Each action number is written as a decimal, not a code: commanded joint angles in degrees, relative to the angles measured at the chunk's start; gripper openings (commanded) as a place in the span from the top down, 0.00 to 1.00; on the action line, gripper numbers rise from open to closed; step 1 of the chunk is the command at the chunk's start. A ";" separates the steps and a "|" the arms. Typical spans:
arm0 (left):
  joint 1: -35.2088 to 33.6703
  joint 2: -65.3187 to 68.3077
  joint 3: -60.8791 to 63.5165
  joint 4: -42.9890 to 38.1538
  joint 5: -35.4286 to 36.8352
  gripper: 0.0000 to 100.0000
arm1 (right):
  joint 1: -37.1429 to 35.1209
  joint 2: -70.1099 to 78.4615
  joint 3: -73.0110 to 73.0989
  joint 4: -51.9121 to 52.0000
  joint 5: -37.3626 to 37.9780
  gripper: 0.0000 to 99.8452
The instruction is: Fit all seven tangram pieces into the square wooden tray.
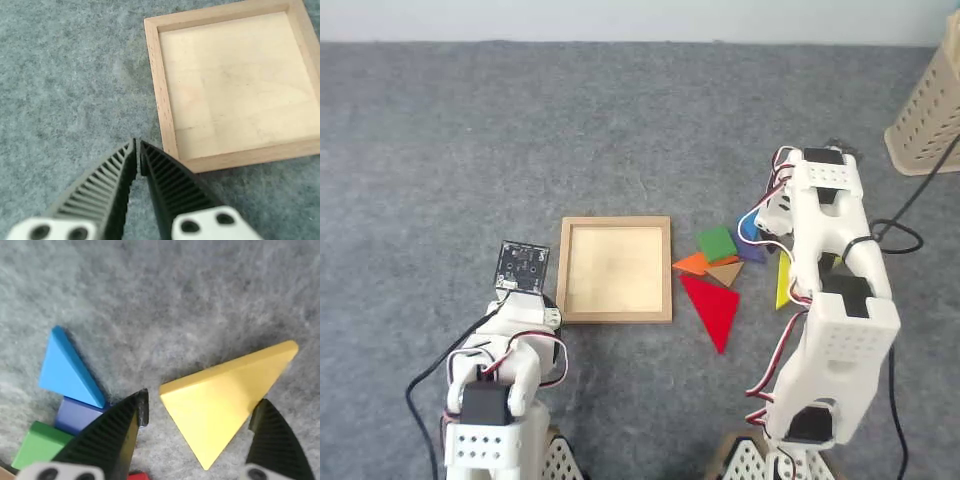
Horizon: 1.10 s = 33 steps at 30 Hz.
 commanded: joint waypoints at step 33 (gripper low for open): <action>-0.35 -0.18 -0.31 0.26 0.53 0.99 | 2.42 -2.33 3.69 -0.66 35.52 0.81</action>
